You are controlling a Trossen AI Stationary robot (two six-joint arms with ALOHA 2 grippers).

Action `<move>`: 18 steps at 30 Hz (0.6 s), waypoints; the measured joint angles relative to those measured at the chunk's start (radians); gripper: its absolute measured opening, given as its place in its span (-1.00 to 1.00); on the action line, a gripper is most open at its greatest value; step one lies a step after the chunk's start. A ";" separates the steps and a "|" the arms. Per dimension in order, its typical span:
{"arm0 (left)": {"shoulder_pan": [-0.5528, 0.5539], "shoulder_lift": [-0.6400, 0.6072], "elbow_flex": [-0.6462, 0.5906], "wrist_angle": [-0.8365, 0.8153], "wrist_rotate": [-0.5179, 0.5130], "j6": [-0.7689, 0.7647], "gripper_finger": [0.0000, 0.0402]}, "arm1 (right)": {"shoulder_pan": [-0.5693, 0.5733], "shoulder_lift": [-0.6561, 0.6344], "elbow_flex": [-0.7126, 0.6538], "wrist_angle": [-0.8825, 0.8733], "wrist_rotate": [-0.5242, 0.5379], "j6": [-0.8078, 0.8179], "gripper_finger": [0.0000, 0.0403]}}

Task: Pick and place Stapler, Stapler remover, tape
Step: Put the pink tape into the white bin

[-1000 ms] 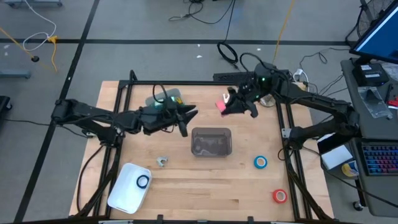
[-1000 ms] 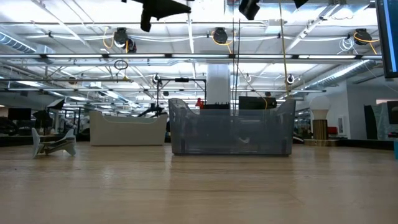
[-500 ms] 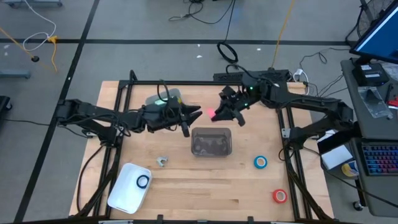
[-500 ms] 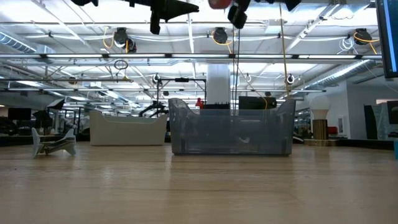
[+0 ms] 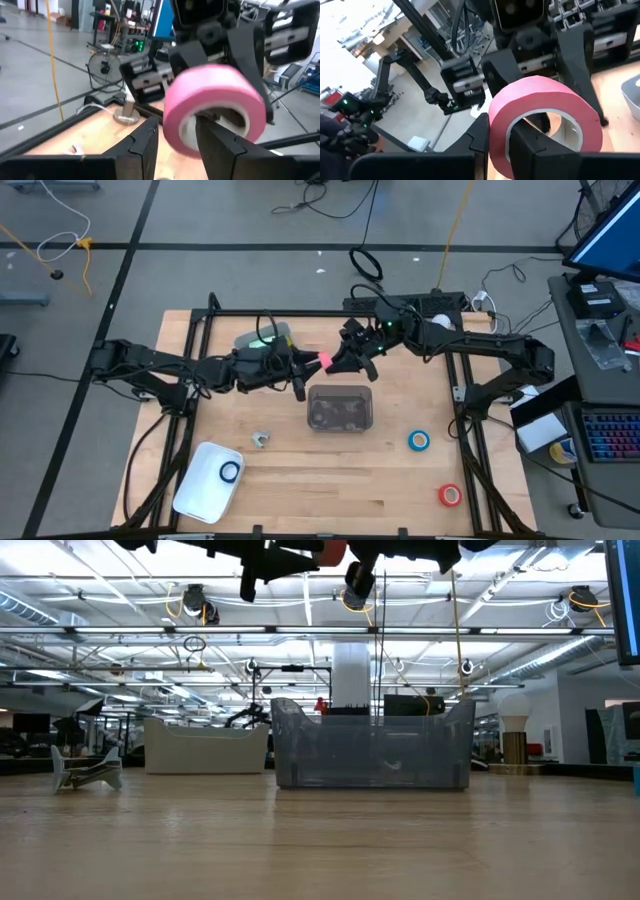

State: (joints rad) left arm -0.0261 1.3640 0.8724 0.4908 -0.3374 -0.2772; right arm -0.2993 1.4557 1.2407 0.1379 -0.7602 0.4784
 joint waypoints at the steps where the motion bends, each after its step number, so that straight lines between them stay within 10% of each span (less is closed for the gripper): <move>1: 0.003 0.000 0.000 -0.015 0.000 -0.013 -0.35 | 0.000 0.001 0.000 0.012 -0.001 0.010 -0.84; 18: 0.120 -0.001 0.001 -0.011 0.248 -0.145 -0.60 | 0.000 0.000 0.000 0.019 0.005 0.025 -0.84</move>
State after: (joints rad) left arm 0.0940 1.3632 0.8730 0.4796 -0.0897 -0.4224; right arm -0.2996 1.4559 1.2407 0.1574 -0.7553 0.5036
